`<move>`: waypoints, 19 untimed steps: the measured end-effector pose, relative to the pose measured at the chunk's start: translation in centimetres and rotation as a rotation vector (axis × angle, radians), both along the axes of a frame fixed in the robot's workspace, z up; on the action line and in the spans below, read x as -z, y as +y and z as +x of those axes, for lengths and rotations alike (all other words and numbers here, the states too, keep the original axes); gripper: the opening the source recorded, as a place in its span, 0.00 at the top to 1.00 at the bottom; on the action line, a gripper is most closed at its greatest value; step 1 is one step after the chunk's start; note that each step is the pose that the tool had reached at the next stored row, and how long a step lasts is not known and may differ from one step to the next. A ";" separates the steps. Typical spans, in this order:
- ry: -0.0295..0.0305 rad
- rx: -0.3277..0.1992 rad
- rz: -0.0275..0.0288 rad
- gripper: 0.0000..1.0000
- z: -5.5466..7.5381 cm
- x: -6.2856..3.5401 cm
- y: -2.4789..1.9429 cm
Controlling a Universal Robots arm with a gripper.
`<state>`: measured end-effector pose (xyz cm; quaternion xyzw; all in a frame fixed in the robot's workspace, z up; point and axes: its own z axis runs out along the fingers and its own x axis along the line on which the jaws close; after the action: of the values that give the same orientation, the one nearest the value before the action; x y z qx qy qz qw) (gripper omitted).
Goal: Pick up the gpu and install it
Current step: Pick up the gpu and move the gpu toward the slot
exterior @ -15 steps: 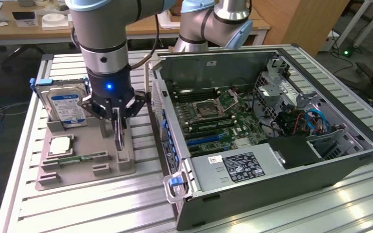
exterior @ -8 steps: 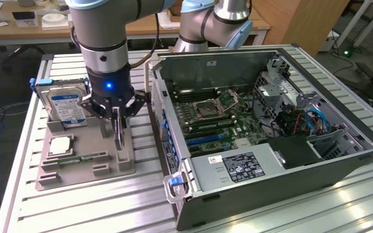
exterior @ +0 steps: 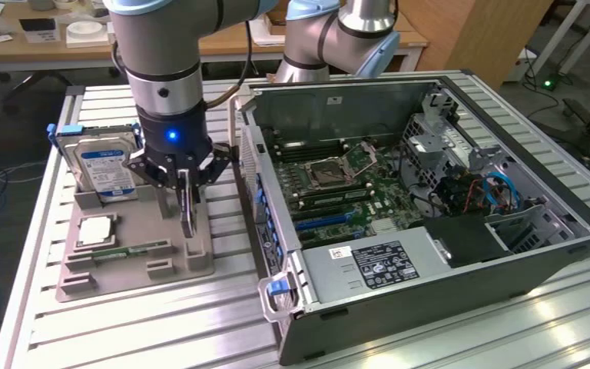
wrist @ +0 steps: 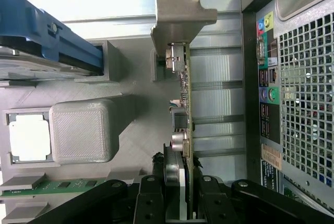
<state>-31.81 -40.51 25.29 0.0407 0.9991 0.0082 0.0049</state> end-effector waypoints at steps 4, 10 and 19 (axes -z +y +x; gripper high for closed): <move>0.0000 -0.002 -0.0001 0.71 0.0 -0.31 0.00; -0.0001 -0.017 0.0001 0.71 0.0 -0.78 0.00; -0.0001 -0.018 0.0010 0.71 0.0 -2.55 0.00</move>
<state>-31.81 -40.50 27.84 0.0316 0.9995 0.0087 0.0049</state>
